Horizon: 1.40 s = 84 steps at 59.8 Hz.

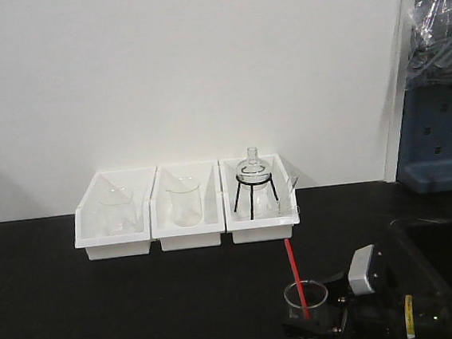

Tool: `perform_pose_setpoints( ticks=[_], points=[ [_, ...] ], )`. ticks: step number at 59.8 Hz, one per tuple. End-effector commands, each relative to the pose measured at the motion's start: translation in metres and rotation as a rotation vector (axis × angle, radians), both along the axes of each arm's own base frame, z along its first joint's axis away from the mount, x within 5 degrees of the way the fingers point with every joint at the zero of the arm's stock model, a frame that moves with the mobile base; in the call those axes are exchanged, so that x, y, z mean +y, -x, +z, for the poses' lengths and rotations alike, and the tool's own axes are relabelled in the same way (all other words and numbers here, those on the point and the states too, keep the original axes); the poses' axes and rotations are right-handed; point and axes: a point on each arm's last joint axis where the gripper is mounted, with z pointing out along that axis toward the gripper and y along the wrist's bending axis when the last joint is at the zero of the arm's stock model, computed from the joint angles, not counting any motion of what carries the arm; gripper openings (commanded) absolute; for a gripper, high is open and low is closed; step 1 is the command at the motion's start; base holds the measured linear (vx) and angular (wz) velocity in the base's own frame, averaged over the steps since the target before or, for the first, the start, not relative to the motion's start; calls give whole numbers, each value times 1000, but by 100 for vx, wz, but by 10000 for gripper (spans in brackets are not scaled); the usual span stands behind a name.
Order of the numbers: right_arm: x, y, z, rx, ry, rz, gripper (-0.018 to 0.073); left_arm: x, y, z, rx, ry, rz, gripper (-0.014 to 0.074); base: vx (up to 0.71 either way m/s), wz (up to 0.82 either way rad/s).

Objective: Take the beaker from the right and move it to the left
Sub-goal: 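Lower the held beaker onto the counter in front of the bins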

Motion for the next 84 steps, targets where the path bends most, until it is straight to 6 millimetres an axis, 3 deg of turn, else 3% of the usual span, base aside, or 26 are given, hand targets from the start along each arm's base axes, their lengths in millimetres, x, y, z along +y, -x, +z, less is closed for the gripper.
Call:
perform_pose_setpoints(
  ticks=[1, 17, 32, 40, 49, 61, 66, 74, 84],
  points=[
    [11, -11, 16, -102, -84, 40, 0, -1, -2, 1, -64, 3, -11, -6, 0, 0],
    [44, -22, -14, -92, -78, 116, 0, -1, -2, 1, -64, 3, -11, -6, 0, 0],
    [42, -28, -29, -69, -68, 60, 13, -1, -2, 1, -64, 3, -11, -6, 0, 0],
    [42, -28, -30, -68, -55, 53, 75, -1, -2, 1, -64, 3, -11, -6, 0, 0],
    [41, -28, -33, -60, -25, 50, 237, -1, -2, 1, -64, 3, -11, -6, 0, 0],
    [40, -28, -30, -36, -31, 49, 529, -1, -2, 1, -64, 3, -11, -6, 0, 0],
    [36, -28, -25, 7, -28, 45, 590, -1, -2, 1, -64, 3, -11, -6, 0, 0],
    [22, -26, -13, 41, 38, 67, 598, -1, -2, 1, -64, 3, -11, -6, 0, 0],
    [-11, -20, 13, 99, 173, 64, 557, -1, -2, 1, -64, 3, -11, -6, 0, 0]
  ],
)
